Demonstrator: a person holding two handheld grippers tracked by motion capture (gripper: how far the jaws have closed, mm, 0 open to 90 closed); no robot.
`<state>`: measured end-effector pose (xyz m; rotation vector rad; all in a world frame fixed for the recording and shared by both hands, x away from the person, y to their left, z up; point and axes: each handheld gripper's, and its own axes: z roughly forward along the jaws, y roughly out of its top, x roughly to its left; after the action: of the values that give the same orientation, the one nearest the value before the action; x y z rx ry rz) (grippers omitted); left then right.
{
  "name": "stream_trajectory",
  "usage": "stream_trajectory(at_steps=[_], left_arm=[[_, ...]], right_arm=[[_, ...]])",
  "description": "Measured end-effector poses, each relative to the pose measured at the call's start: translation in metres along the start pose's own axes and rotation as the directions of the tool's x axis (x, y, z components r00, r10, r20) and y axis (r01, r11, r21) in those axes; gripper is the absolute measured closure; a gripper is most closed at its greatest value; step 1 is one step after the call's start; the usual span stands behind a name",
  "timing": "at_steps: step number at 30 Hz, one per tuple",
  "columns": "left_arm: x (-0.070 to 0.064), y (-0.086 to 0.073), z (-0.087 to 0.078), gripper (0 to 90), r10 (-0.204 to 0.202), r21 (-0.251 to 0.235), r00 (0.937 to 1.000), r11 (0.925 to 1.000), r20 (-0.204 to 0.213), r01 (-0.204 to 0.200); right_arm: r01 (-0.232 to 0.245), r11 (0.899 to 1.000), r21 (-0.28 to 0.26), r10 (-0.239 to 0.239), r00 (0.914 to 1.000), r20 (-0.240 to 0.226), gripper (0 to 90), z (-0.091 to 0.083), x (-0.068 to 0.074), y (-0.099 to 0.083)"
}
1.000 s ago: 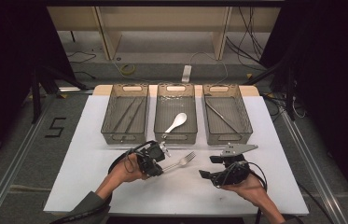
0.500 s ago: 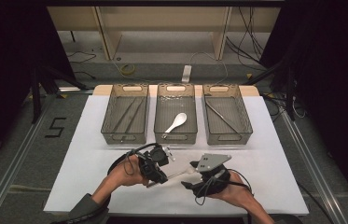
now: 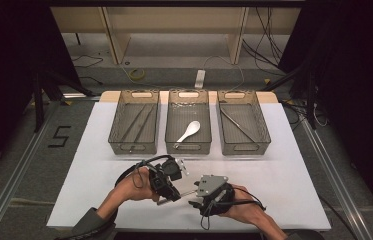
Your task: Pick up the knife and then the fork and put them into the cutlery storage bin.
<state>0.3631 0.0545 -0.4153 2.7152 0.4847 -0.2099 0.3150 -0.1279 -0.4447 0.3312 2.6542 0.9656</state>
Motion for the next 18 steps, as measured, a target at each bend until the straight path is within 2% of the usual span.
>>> stream_trajectory(at_steps=[7, 12, 13, 15, 16, 17, 18], left_arm=[[-0.006, 0.003, 0.001, 80.8, 0.018, 0.012, 0.9995, 0.9998, 0.027, -0.019], [-0.009, 0.004, 0.001, 80.8, 0.007, 0.003, 0.9993, 1.0, 0.038, -0.007], [-0.008, 0.004, 0.001, 80.7, 0.02, 0.013, 0.9991, 0.9997, 0.039, -0.02], [-0.008, 0.004, 0.002, 80.7, 0.011, 0.01, 0.9992, 0.9999, 0.039, -0.011], [-0.008, 0.004, 0.002, 80.8, 0.014, 0.013, 0.9991, 0.9998, 0.041, -0.015], [-0.008, 0.004, 0.003, 80.8, 0.014, 0.016, 0.999, 0.9998, 0.043, -0.015], [-0.008, 0.004, 0.003, 80.7, 0.016, 0.021, 0.9988, 0.9996, 0.047, -0.017]], right_arm=[[0.097, 0.995, 0.029, -0.097, 0.9953, 0.001, 54.4, 0.005, 0.007, 0.002], [0.128, 0.991, 0.042, -0.128, 0.9918, 0.0, 59.1, 0.008, 0.01, 0.002], [0.128, 0.991, 0.041, -0.128, 0.9918, 0.003, 60.9, 0.009, 0.011, 0.002], [0.162, 0.985, 0.056, -0.162, 0.9868, -0.003, 63.8, 0.008, 0.01, 0.003], [0.165, 0.985, 0.053, -0.165, 0.9863, 0.001, 65.6, 0.008, 0.011, 0.003], [0.148, 0.988, 0.041, -0.148, 0.9889, 0.01, 67.0, 0.009, 0.012, 0.003], [0.164, 0.985, 0.049, -0.164, 0.9864, 0.0, 68.9, 0.008, 0.012, 0.003]])
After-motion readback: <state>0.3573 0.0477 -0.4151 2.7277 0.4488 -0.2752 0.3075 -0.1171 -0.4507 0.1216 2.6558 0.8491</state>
